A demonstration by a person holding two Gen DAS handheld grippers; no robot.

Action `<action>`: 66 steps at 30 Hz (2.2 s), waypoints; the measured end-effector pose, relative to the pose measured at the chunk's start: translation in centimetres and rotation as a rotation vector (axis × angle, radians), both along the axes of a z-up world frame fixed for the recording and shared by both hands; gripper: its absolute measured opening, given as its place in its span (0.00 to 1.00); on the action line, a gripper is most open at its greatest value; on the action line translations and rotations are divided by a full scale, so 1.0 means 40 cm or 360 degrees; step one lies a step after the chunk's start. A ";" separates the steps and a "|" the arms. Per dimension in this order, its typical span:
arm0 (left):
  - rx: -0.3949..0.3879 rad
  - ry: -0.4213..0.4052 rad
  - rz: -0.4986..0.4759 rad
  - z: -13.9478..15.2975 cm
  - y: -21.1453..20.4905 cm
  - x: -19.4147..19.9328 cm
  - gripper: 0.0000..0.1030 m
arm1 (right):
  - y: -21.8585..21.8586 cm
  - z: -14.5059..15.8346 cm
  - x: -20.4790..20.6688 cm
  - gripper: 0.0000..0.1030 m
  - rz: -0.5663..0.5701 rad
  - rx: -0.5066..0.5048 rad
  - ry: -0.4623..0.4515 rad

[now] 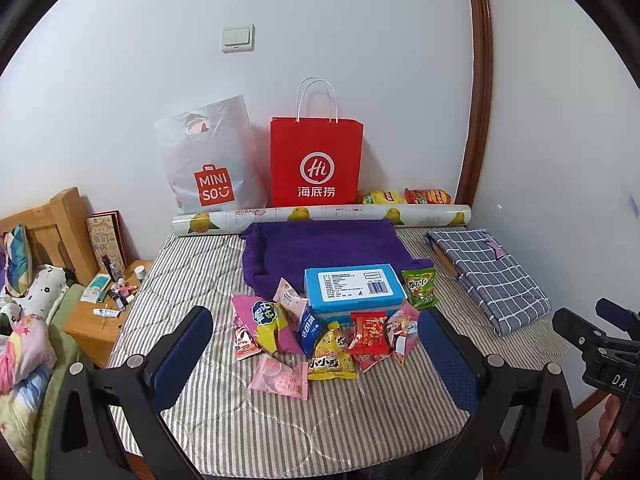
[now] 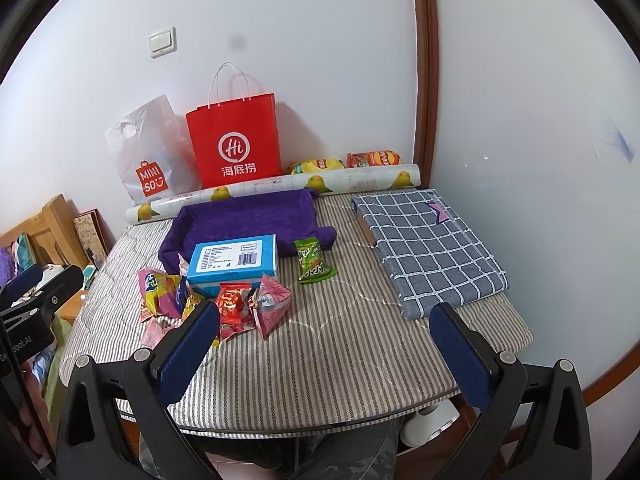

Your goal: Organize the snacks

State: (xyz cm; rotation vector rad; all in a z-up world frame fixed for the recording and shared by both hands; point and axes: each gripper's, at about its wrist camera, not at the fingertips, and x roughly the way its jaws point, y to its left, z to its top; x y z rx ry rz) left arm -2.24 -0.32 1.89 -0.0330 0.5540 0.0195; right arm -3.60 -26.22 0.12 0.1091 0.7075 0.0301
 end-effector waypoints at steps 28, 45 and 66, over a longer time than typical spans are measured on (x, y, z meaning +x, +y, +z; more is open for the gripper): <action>0.0010 -0.0010 -0.0006 0.000 -0.007 -0.007 1.00 | -0.003 0.000 -0.005 1.00 0.0002 0.0009 -0.0005; -0.0002 0.0112 -0.0020 -0.081 0.018 0.100 0.98 | -0.003 -0.102 0.088 1.00 0.0022 0.0072 0.0109; -0.0100 0.0426 0.0231 -0.301 0.251 0.261 0.93 | 0.109 -0.332 0.325 0.99 0.0225 0.0205 0.0290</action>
